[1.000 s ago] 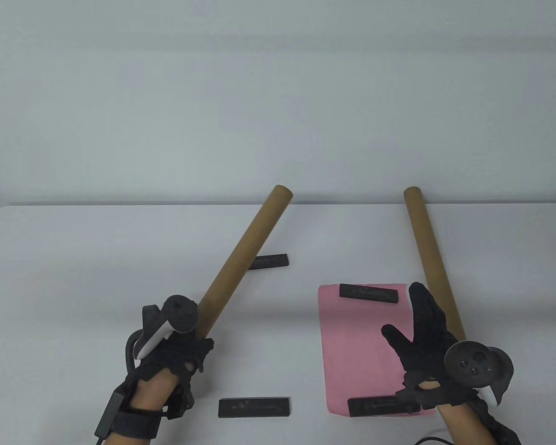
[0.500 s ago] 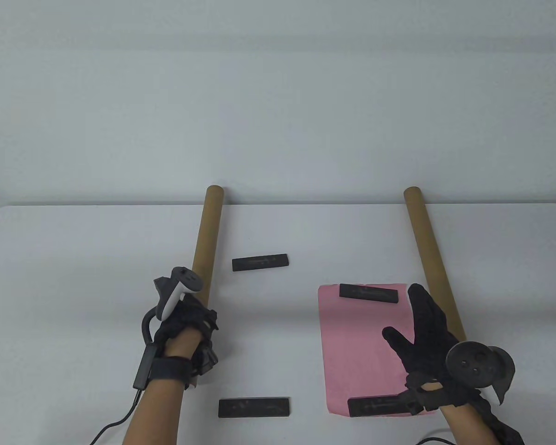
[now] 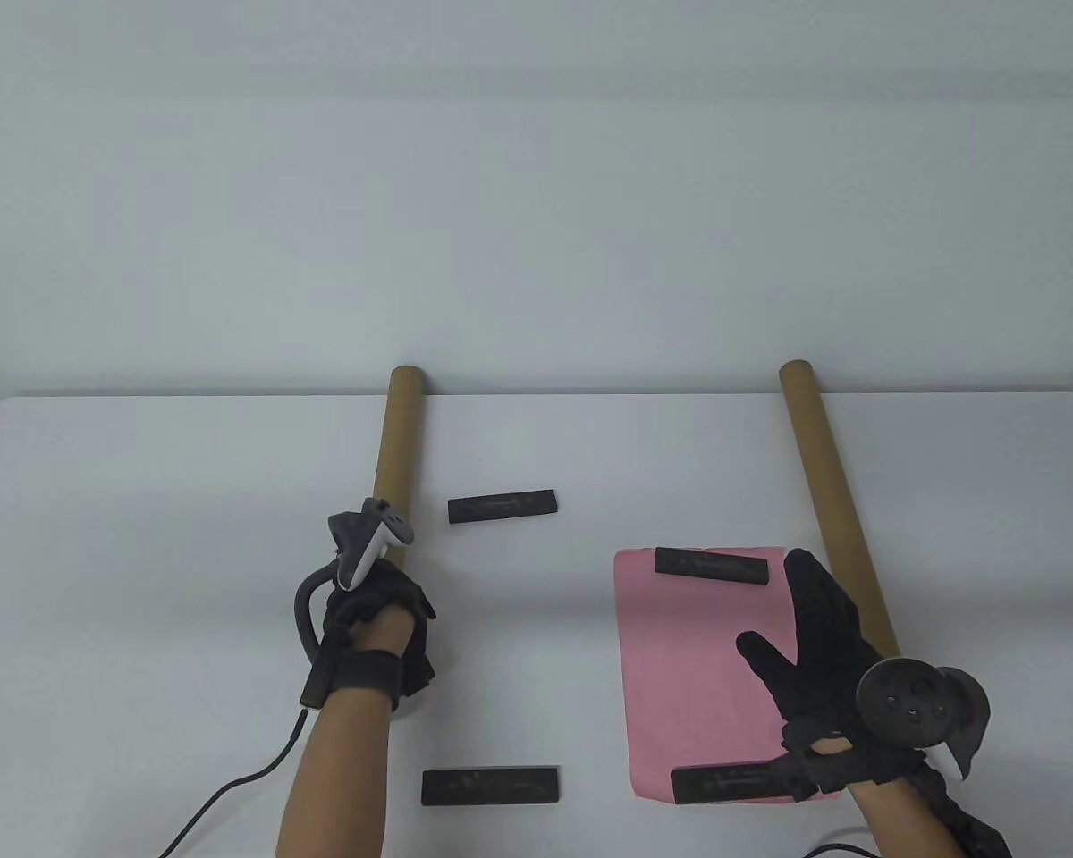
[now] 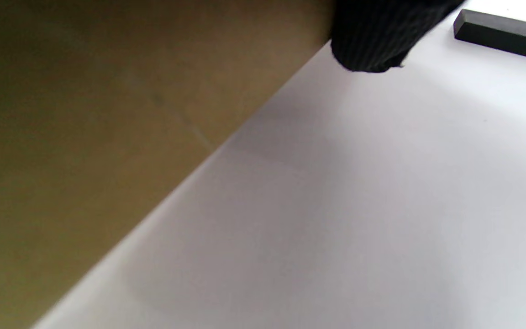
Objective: Roll up papers and store in mailing tubes
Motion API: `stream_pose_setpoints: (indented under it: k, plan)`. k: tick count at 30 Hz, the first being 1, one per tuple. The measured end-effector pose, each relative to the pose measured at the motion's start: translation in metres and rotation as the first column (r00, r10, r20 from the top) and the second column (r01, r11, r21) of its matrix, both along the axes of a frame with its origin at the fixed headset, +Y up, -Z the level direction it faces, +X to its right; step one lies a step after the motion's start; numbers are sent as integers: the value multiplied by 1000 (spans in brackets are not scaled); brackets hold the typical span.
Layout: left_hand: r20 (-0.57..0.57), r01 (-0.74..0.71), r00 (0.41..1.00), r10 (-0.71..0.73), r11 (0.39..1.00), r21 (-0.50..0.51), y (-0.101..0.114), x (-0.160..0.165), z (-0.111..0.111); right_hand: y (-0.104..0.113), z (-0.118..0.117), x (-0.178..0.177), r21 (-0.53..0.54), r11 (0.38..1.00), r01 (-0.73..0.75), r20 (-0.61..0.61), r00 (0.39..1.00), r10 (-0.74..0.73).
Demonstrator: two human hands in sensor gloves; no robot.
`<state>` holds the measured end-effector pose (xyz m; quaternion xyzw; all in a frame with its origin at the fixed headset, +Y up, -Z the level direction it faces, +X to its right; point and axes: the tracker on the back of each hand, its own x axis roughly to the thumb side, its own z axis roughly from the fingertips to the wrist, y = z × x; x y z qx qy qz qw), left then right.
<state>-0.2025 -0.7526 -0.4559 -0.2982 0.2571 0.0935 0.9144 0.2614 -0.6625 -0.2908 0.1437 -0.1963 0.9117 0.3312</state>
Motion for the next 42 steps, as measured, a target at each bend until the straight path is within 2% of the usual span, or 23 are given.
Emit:
stream_pose_setpoints:
  k: [8, 15, 20, 22, 26, 31, 32, 34, 37, 40, 42]
  plan:
    - [75, 220, 974, -215, 972, -76, -11, 4, -7, -1, 0, -1, -2, 1000, -11, -2, 1000, 11]
    - [79, 248, 967, -244, 967, -54, -14, 7, -10, -4, -3, -2, -25, 999, -20, -4, 1000, 20]
    - [90, 294, 953, -290, 955, -43, -1, 9, -5, -3, -2, -1, -15, 1000, -20, -2, 1000, 20]
    - [113, 294, 950, -291, 956, -4, 17, 7, 0, -4, -2, -1, -21, 1000, -16, -4, 1000, 16]
    - [162, 267, 942, -295, 948, 173, 58, 3, 21, -6, -3, -3, -33, 999, -32, -10, 999, 32]
    - [274, 179, 915, -296, 907, 382, 86, 0, 73, -3, -1, -3, 0, 996, -91, 9, 996, 91]
    - [321, 122, 903, -285, 887, 444, 88, -2, 84, -2, -1, -3, 4, 995, -99, 14, 995, 99]
    - [338, 60, 896, -289, 832, 551, 89, -5, 104, -3, -2, -2, 2, 993, -115, 18, 993, 115]
    - [389, -44, 880, -272, 768, 638, 81, -10, 122, -4, -4, -2, -9, 989, -149, 23, 988, 150]
    - [366, 1, 878, -308, 766, 643, 70, -22, 123, -4, -4, -1, 0, 981, -196, 54, 979, 195]
    - [395, -60, 885, -248, 778, 625, 66, -33, 121, -2, -3, 2, -6, 971, -237, 98, 967, 236]
